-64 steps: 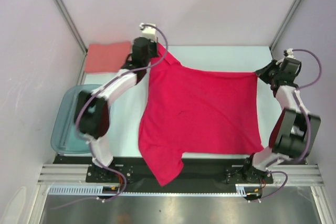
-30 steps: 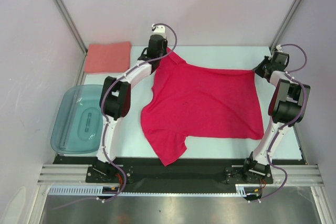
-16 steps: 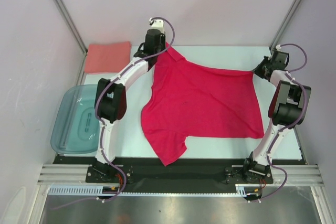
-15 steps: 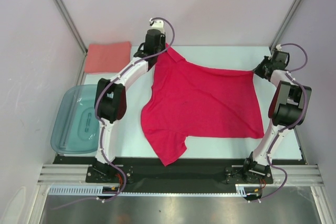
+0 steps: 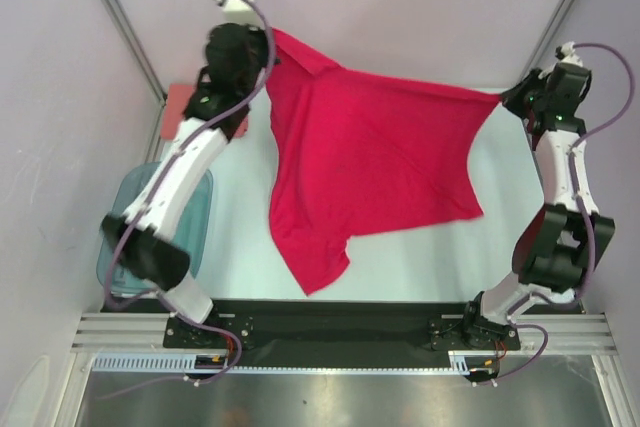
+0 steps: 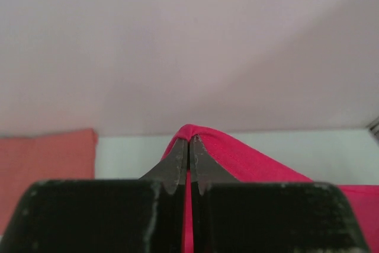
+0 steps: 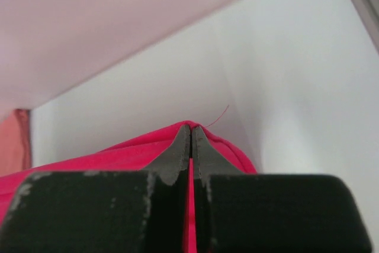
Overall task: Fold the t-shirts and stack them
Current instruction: Flatten the tshirt out
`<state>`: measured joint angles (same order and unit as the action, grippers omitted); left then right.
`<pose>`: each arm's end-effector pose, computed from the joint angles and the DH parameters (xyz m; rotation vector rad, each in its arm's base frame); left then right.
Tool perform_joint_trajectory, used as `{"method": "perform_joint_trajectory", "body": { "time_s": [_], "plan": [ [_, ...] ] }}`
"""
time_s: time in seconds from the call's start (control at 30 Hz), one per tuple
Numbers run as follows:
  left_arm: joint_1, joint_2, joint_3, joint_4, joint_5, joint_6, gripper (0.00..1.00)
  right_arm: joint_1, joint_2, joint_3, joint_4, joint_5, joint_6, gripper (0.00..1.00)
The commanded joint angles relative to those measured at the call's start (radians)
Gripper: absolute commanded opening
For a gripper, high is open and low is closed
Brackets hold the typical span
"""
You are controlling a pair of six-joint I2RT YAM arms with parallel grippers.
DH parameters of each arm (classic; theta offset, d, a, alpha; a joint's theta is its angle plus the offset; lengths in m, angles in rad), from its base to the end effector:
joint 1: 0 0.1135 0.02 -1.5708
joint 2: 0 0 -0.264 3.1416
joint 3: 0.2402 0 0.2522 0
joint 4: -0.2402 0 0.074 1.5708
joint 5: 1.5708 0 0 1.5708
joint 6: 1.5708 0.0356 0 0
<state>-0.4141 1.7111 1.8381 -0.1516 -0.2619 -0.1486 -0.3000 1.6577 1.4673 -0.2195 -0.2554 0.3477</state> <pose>0.3705 -0.1528 0.4628 0.0079 1.5992 -0.2290 0.3793 -0.1079 0.3458 0.4698 1.9209 0.2838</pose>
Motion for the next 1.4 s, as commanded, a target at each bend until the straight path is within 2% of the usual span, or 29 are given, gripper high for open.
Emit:
{"method": "perform_joint_trajectory", "body": {
  "time_s": [0.0, 0.17, 0.43, 0.67, 0.87, 0.97, 1.07, 1.13, 1.2, 1.37],
  "plan": [
    [0.005, -0.233, -0.045, 0.040, -0.076, 0.035, 0.00, 0.012, -0.169, 0.076, -0.061, -0.011, 0.000, 0.00],
    [0.005, -0.462, -0.112, 0.034, -0.118, 0.086, 0.01, 0.010, -0.355, 0.139, -0.132, -0.011, 0.016, 0.00],
    [0.005, -0.792, -0.092, -0.012, -0.105, 0.109, 0.04, 0.010, -0.599, 0.241, -0.214, -0.068, 0.053, 0.00],
    [0.005, -0.849, -0.057, -0.042, -0.077, 0.092, 0.05, 0.010, -0.690, 0.252, -0.245, -0.081, 0.053, 0.00],
    [0.005, -0.711, -0.048, -0.014, -0.097, 0.112, 0.05, 0.010, -0.658, 0.145, -0.227, -0.050, 0.034, 0.00],
    [0.005, -0.564, -0.010, -0.037, -0.094, 0.135, 0.05, 0.010, -0.607, 0.042, -0.178, -0.010, 0.016, 0.00],
    [0.008, -0.441, -0.040, 0.003, -0.100, 0.147, 0.02, 0.009, -0.561, -0.053, -0.127, 0.001, 0.013, 0.00],
    [0.043, -0.342, -0.050, 0.018, -0.068, 0.130, 0.00, 0.009, -0.512, -0.099, -0.037, -0.002, 0.031, 0.00],
    [0.060, -0.259, 0.005, -0.011, -0.036, 0.115, 0.00, 0.009, -0.417, -0.093, 0.006, -0.002, 0.040, 0.00],
    [0.063, 0.002, 0.355, -0.002, -0.013, 0.179, 0.00, 0.009, -0.207, 0.026, 0.115, -0.053, 0.105, 0.00]
  ]
}}
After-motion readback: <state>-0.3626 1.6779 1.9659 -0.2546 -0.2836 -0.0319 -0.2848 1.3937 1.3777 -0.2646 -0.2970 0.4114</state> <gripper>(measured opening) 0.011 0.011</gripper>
